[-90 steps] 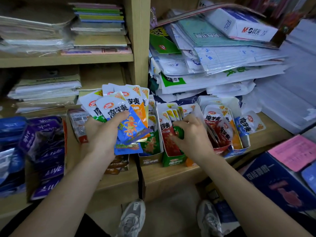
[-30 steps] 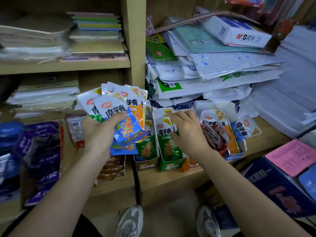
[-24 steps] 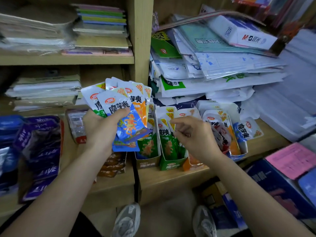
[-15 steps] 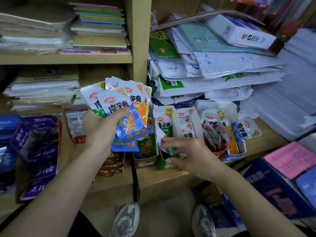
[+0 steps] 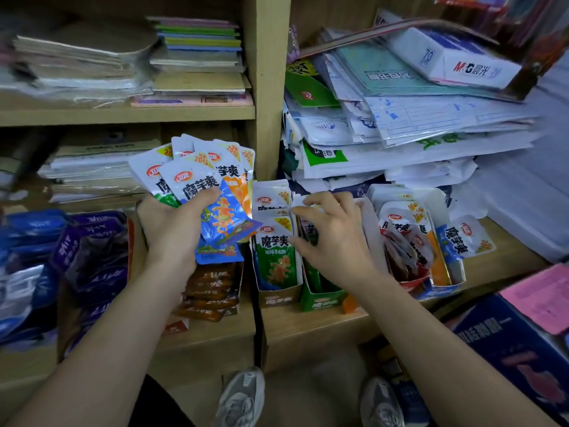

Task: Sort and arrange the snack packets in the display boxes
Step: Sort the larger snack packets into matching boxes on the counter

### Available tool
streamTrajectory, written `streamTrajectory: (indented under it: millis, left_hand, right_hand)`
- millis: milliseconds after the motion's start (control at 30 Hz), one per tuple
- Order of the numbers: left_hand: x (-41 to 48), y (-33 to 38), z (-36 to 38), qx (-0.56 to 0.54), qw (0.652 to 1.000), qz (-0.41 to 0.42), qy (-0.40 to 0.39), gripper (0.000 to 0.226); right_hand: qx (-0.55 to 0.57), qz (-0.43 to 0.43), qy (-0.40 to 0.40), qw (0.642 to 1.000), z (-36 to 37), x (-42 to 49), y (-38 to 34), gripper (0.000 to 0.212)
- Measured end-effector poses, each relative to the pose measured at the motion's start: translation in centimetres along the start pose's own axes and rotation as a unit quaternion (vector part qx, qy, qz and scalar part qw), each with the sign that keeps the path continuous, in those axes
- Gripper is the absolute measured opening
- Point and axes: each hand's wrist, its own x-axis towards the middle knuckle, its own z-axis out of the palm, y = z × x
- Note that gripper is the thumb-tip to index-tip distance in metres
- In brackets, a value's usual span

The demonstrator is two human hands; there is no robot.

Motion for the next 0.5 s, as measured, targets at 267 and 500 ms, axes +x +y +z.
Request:
streamTrajectory:
  millis: [267, 500]
  left_hand:
    - [0.5, -0.2, -1.0, 0.01, 1.0, -0.003, -0.01, 0.029]
    - [0.6, -0.4, -1.0, 0.028, 0.999, -0.011, -0.023, 0.035]
  right_hand:
    - [-0.031, 0.002, 0.014, 0.999, 2.2, 1.8, -1.0, 0.018]
    - [0.232, 0.152, 0.1, 0.956, -2.5, 1.9, -1.2, 0.013]
